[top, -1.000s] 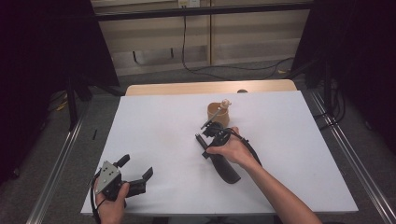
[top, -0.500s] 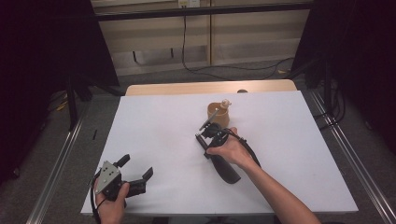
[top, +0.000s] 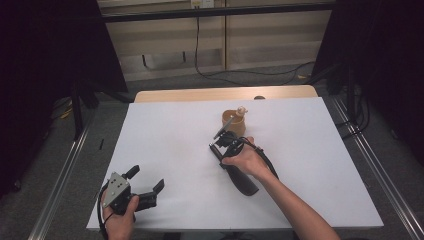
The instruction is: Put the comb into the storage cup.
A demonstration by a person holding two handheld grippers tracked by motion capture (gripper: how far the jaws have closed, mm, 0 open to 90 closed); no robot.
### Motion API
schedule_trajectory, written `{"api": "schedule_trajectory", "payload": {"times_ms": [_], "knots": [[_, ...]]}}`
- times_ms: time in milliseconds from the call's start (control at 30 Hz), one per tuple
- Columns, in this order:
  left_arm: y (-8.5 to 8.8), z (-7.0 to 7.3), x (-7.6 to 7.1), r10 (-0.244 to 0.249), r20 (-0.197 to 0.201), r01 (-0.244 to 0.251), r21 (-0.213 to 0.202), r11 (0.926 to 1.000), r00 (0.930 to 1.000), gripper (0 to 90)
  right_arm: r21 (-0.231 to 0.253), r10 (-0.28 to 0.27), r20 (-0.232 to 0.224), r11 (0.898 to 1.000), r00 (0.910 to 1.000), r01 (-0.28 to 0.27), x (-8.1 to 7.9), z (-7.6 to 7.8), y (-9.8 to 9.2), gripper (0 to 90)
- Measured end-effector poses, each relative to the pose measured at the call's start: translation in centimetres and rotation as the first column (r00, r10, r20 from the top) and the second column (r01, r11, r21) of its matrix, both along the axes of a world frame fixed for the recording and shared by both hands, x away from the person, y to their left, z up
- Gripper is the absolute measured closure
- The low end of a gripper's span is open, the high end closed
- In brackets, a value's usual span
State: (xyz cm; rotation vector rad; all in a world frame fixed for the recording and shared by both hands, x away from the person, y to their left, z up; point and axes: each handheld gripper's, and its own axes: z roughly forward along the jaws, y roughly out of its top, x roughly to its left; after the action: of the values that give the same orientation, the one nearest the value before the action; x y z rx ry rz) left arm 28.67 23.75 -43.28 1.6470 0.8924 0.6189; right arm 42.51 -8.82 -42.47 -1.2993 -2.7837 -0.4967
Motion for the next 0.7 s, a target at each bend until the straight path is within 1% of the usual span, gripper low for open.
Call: {"api": "schedule_trajectory", "payload": {"times_ms": [100,267,300,333,533,700], "knots": [[0.05,0.01,0.06,0.000,0.000,0.000,0.006,1.0000,1.0000,2.8,0.001,-0.006,-0.009,1.000,0.9999,0.006,0.20,-0.01,-0.15,72.2],[0.00,0.01,0.06,-0.002,-0.001,0.002,0.004,1.0000,1.0000,2.8,-0.017,-0.014,0.004,1.000,0.9999,0.014,0.09,0.00,0.10,72.9],[0.00,0.01,0.05,-0.002,0.000,0.002,0.003,1.0000,1.0000,2.8,-0.018,-0.019,-0.003,1.000,0.9998,0.019,0.12,0.04,0.14,72.9],[0.00,0.02,0.03,-0.001,0.002,0.001,0.001,1.0000,1.0000,2.8,-0.014,-0.025,-0.007,1.000,0.9996,0.025,0.16,0.06,0.11,73.0],[0.21,-0.06,0.13,0.007,-0.005,-0.007,-0.002,1.0000,1.0000,2.8,0.016,-0.017,-0.032,1.000,0.9994,0.017,0.47,0.12,-0.30,73.0],[0.16,-0.02,0.07,0.002,-0.002,-0.002,0.001,1.0000,1.0000,2.8,0.014,-0.015,-0.024,1.000,0.9996,0.016,0.44,0.25,-0.45,73.1]]}}
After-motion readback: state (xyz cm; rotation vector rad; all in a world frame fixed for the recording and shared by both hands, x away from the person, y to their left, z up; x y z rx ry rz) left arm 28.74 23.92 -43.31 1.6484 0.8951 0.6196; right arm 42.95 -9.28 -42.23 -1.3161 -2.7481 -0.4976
